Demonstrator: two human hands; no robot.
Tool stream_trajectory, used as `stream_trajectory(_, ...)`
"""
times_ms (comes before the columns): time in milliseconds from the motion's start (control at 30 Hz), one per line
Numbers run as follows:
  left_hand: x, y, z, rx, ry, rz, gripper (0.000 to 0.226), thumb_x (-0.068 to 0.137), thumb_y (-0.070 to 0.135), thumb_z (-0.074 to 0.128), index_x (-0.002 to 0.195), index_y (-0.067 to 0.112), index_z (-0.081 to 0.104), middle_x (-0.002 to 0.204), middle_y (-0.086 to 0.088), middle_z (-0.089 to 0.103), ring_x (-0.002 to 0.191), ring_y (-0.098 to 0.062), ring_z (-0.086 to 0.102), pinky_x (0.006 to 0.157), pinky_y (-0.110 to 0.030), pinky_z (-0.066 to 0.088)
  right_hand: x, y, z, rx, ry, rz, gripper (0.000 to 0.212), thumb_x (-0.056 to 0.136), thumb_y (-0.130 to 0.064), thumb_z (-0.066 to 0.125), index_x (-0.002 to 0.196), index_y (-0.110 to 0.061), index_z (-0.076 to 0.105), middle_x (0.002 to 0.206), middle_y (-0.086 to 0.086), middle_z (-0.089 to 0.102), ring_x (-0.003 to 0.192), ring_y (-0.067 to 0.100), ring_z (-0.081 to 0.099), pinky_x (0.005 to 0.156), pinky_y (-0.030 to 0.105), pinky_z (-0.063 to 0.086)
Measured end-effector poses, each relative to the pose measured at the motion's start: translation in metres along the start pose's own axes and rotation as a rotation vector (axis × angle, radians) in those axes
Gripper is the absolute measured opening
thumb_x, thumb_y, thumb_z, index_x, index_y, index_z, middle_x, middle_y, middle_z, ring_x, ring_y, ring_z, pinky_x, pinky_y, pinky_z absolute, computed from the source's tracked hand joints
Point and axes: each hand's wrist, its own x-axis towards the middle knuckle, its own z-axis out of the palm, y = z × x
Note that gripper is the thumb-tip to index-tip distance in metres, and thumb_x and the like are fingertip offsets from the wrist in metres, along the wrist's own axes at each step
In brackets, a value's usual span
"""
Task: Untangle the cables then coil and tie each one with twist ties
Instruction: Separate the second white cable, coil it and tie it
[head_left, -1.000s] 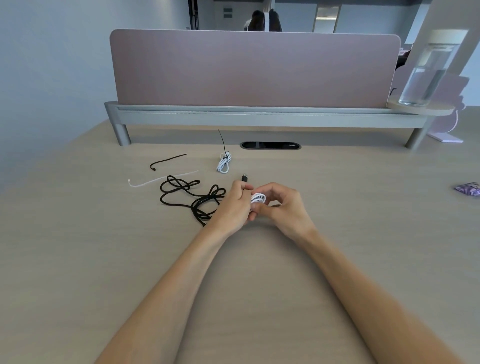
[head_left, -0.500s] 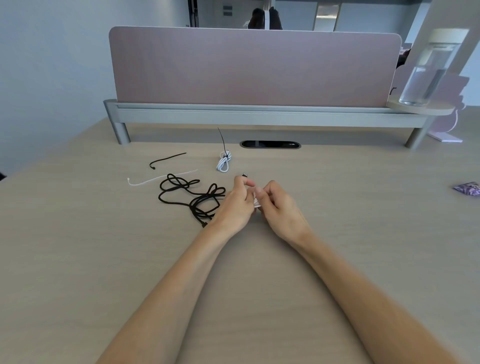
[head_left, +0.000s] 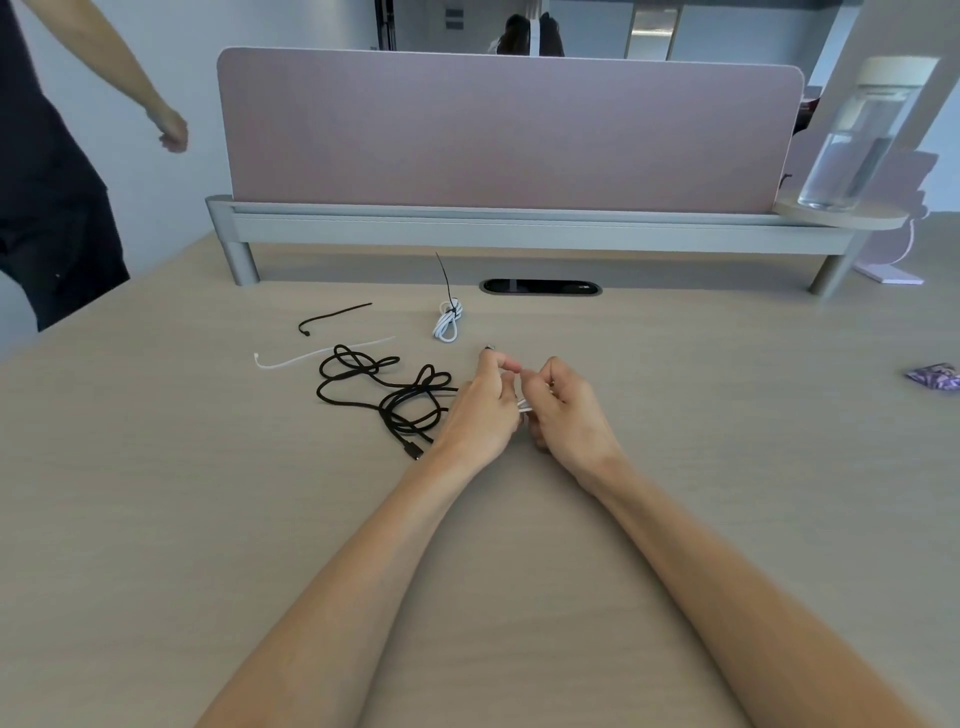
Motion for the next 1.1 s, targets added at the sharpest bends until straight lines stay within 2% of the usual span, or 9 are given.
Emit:
stream_trajectory(100,-0.001,-0.001,-0.002,0.019,-0.019,-0.009,0.023,0.103,0.025,0.027,0.103,0.025,0.050,0.054,0.004,0.051,0.050,-0.018,0.050,0.055,-0.030,0.041,0.000,-0.001,-0.001,0.056,0.040,0.011,0.028,0.095,-0.022,0.048,0.071,-0.019,0.034,0.048,-0.014,0.037,0.048,0.011,0.033,0.049,0.029,0.028)
stream_trajectory(267,0.000,0.000,-0.005,0.182,0.023,0.107,0.019,0.101,0.017,0.030,0.116,0.013,0.042,0.094,-0.013,0.063,0.084,-0.036,0.060,0.064,-0.036,0.039,0.001,-0.001,0.004,0.003,0.061,0.026,0.031,0.093,-0.033,0.050,0.068,-0.020,0.037,0.051,-0.008,0.037,0.050,0.015,0.033,0.051,0.030,0.029)
stream_trajectory(333,0.001,0.000,-0.008,0.234,0.011,0.144,0.016,0.102,0.020,0.031,0.114,0.012,0.038,0.085,-0.013,0.061,0.081,-0.038,0.060,0.060,-0.038,0.038,0.003,-0.003,0.006,-0.026,0.056,0.021,0.033,0.093,-0.036,0.052,0.068,-0.019,0.039,0.051,-0.003,0.039,0.049,0.016,0.033,0.049,0.029,0.030)
stream_trajectory(567,0.014,-0.006,-0.027,0.244,0.042,0.116,0.014,0.102,0.024,0.029,0.108,0.020,0.041,0.080,-0.012,0.066,0.072,-0.029,0.062,0.069,-0.041,0.051,0.023,-0.010,0.030,0.161,0.096,0.149,0.028,0.087,-0.012,0.045,0.065,-0.020,0.030,0.043,-0.008,0.029,0.043,0.015,0.022,0.041,0.021,0.017)
stream_trajectory(667,0.024,-0.016,-0.047,0.400,0.198,0.218,0.022,0.100,0.018,0.033,0.109,0.013,0.053,0.090,-0.011,0.069,0.081,-0.028,0.063,0.072,-0.039,0.048,0.039,-0.008,0.041,0.162,0.134,0.139,0.023,0.085,-0.013,0.045,0.067,-0.019,0.032,0.044,-0.006,0.030,0.043,0.015,0.022,0.041,0.022,0.018)
stream_trajectory(733,0.038,-0.027,-0.064,0.354,0.323,0.252,0.023,0.097,0.012,0.037,0.104,0.009,0.059,0.096,-0.008,0.068,0.089,-0.026,0.062,0.076,-0.037,0.047,0.051,-0.007,0.049,0.148,0.159,0.131,0.016,0.083,-0.017,0.046,0.070,-0.017,0.037,0.053,0.003,0.032,0.045,0.015,0.021,0.043,0.025,0.018)
stream_trajectory(867,0.077,-0.066,-0.107,0.282,0.482,0.087,0.028,0.093,0.007,0.037,0.104,0.011,0.063,0.098,-0.009,0.069,0.094,-0.029,0.059,0.083,-0.039,0.048,0.074,-0.006,0.069,0.126,0.153,0.116,0.022,0.082,-0.017,0.046,0.066,-0.020,0.031,0.057,0.003,0.032,0.048,0.014,0.022,0.045,0.027,0.019)
stream_trajectory(1033,0.114,-0.119,-0.133,0.720,0.338,-0.193,0.037,0.093,0.008,0.043,0.127,0.003,0.054,0.135,-0.017,0.048,0.127,-0.035,0.037,0.103,-0.045,0.034,0.097,-0.001,0.079,0.072,0.144,0.060,0.020,0.084,-0.016,0.048,0.069,-0.017,0.035,0.065,0.006,0.035,0.058,0.016,0.027,0.049,0.028,0.023)
stream_trajectory(1100,0.123,-0.126,-0.136,0.751,0.321,-0.289,0.041,0.095,0.015,0.040,0.133,0.001,0.046,0.144,-0.016,0.038,0.133,-0.034,0.032,0.107,-0.045,0.028,0.101,0.003,0.080,0.102,0.137,0.066,0.022,0.083,-0.015,0.048,0.067,-0.019,0.033,0.061,0.004,0.032,0.056,0.016,0.025,0.048,0.028,0.021)
